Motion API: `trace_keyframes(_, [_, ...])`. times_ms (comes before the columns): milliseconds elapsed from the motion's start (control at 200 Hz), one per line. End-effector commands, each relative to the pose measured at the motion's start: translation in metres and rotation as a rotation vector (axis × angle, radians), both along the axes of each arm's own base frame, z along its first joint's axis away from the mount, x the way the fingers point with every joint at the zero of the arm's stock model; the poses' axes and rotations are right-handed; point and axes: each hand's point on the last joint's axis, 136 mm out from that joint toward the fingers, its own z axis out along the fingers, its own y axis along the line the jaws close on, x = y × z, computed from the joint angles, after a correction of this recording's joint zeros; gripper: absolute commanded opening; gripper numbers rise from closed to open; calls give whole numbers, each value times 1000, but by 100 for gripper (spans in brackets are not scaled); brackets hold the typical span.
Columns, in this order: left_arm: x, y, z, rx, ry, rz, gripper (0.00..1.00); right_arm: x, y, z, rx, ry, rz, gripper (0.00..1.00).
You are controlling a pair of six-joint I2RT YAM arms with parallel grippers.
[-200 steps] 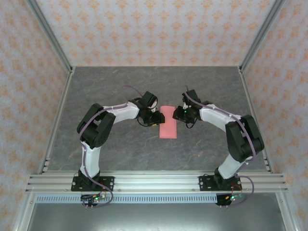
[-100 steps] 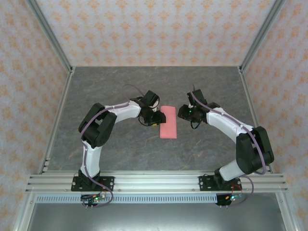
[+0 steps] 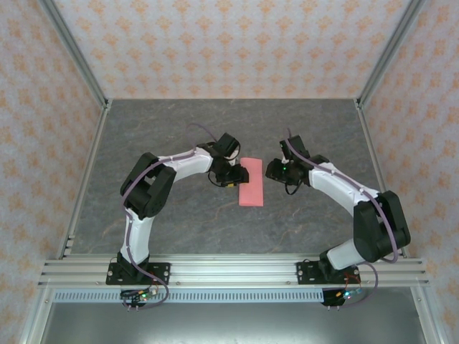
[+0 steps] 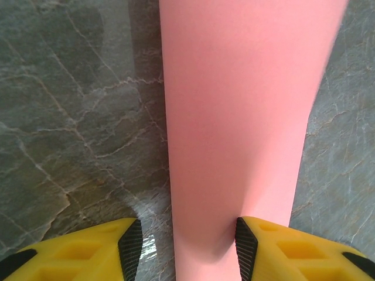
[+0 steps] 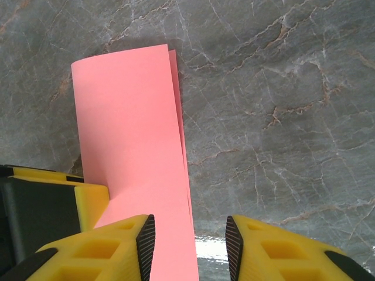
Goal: Fold a paper plane with a square sheet of paper (fold left side to right side)
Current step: First fold in half a square sheet of paper at the center of the table.
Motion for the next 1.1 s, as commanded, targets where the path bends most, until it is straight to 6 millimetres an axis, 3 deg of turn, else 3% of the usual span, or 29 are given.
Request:
trace_keyframes(0, [-8,-5,-22,48,21,-35,50,-5,1,3,25,1,-3,40])
trace_keyframes(1096, [-19,-4,-42,105,96,-57,51,-9,10,-7,66,36,6,39])
